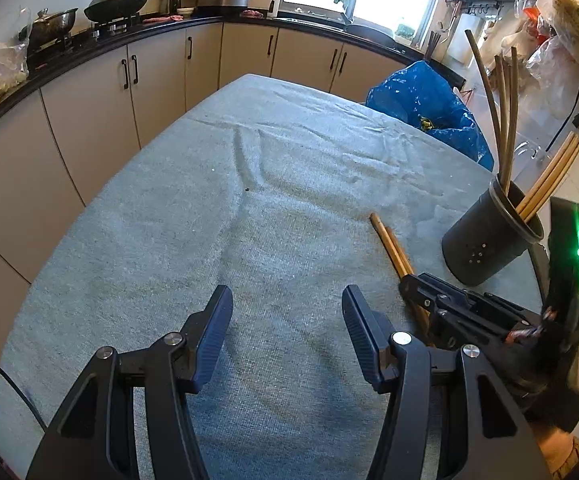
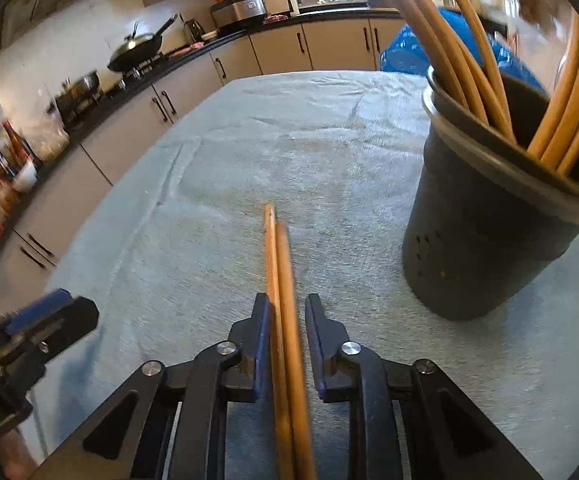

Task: Organize utensils
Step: 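Move both open tools toward the last chopsticks on the towel, then close the left tool on a chopstick while the right tool grasps the other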

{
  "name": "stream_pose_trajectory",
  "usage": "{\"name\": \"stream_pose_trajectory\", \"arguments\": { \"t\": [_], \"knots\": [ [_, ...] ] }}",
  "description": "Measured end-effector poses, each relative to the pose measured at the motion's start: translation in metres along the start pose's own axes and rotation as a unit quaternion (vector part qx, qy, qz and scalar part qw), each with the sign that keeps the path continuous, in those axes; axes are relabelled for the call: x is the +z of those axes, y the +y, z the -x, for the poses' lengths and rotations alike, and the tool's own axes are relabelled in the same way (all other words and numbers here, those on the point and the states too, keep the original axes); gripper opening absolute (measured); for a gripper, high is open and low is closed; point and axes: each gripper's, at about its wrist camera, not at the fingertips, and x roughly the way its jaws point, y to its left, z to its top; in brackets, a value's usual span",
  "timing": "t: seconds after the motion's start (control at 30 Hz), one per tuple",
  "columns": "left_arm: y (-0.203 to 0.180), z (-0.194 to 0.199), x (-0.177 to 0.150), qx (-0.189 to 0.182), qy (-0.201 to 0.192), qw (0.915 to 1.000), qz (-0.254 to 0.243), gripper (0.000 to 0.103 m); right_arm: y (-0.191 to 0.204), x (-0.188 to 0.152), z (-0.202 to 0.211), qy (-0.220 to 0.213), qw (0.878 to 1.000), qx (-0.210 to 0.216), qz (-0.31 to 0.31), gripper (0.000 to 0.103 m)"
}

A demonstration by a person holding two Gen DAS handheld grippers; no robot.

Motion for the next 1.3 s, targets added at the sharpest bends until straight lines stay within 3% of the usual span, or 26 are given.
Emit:
{"name": "stream_pose_trajectory", "arguments": {
  "t": [0.13, 0.23, 0.3, 0.33, 0.4, 0.5, 0.77, 0.93, 1.23, 1.27, 1.3],
  "knots": [
    [0.001, 0.000, 0.001, -0.002, 0.000, 1.0000, 0.004, 0.056, 0.010, -0.004, 0.002, 0.001, 1.000, -0.019, 0.020, 0.016],
    [0.004, 0.001, 0.001, 0.003, -0.001, 1.0000, 0.009, 0.056, 0.011, -0.012, 0.009, 0.031, 0.997, 0.067, -0.006, 0.016],
    [0.007, 0.002, 0.001, 0.003, -0.001, 0.9999, 0.010, 0.056, 0.010, -0.016, 0.010, 0.061, 0.987, 0.145, -0.028, 0.016],
    [0.008, 0.002, 0.001, 0.005, -0.002, 0.9999, 0.011, 0.056, 0.006, -0.019, 0.010, 0.064, 0.985, 0.156, -0.041, 0.016],
    [0.011, 0.003, 0.000, 0.010, -0.002, 0.9998, 0.015, 0.056, -0.002, -0.022, 0.015, 0.042, 0.990, 0.124, -0.046, 0.018],
    [0.015, 0.005, -0.001, 0.014, -0.002, 0.9996, 0.024, 0.056, -0.003, -0.022, 0.017, 0.040, 0.991, 0.114, -0.050, 0.018],
    [0.022, 0.004, -0.007, 0.024, 0.008, 0.9992, 0.031, 0.056, 0.027, -0.028, 0.017, 0.038, 0.995, 0.092, 0.014, 0.018],
    [0.023, 0.001, -0.012, 0.025, 0.022, 0.9989, 0.034, 0.056, 0.040, -0.027, 0.012, 0.036, 0.996, 0.051, 0.061, 0.017],
    [0.009, -0.020, -0.018, 0.040, 0.058, 0.9975, 0.009, 0.056, 0.005, -0.032, 0.024, 0.042, 0.998, 0.027, 0.023, 0.011],
    [0.006, -0.024, -0.019, 0.042, 0.061, 0.9972, 0.002, 0.054, 0.002, -0.034, 0.026, 0.042, 0.999, 0.025, 0.022, 0.011],
    [0.002, -0.027, -0.019, 0.045, 0.062, 0.9970, -0.005, 0.043, 0.000, -0.035, 0.028, 0.042, 0.999, 0.023, 0.021, 0.011]
  ]
}}
